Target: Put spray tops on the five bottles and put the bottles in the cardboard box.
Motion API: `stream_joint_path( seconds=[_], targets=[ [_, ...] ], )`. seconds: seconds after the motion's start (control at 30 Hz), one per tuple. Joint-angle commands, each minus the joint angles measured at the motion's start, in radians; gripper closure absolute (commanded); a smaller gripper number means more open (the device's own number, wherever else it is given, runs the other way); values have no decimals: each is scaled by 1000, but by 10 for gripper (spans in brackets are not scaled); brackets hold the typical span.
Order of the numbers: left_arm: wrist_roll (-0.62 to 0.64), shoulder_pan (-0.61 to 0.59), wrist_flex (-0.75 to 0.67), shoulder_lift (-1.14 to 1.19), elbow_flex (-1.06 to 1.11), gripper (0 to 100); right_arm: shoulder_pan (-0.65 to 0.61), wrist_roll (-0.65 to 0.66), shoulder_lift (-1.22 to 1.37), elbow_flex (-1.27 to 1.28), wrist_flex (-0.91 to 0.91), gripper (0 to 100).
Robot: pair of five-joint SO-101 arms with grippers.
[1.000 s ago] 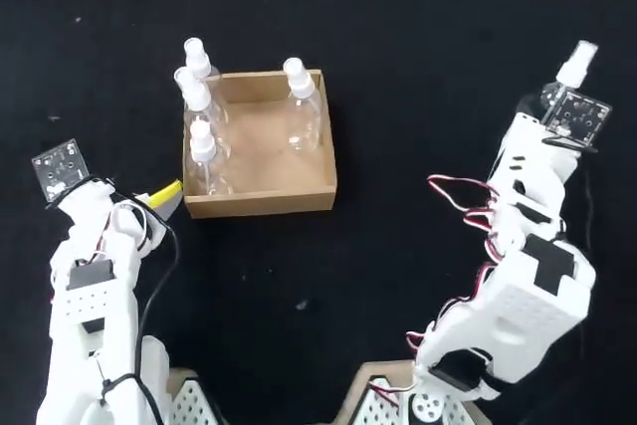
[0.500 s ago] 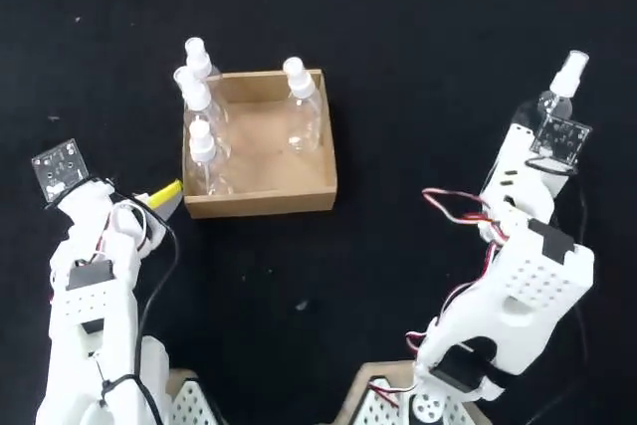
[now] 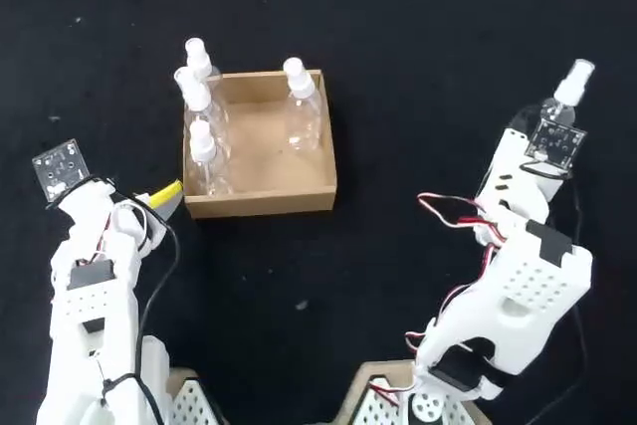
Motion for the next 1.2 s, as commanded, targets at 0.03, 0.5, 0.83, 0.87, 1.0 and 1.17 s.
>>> stream_joint_path(
  seconds=[0.03,0.5,0.83,0.87,1.0,1.17],
  targets=[
    [6,19,-18,-26,-4,711,-32,18,-54,27,23,817],
    [6,19,-18,-26,-4,711,-34,14,-105,31,31,680],
    [6,21,-18,-25,-4,711,-26,0,-259,1,221,676],
    [6,21,-18,-25,-4,711,-26,-21,-259,-24,250,676],
    [6,21,-18,-23,-4,711,-25,-83,-260,-117,387,679],
    [6,21,-18,-21,-4,711,2,-84,-323,-108,494,680]
  ],
)
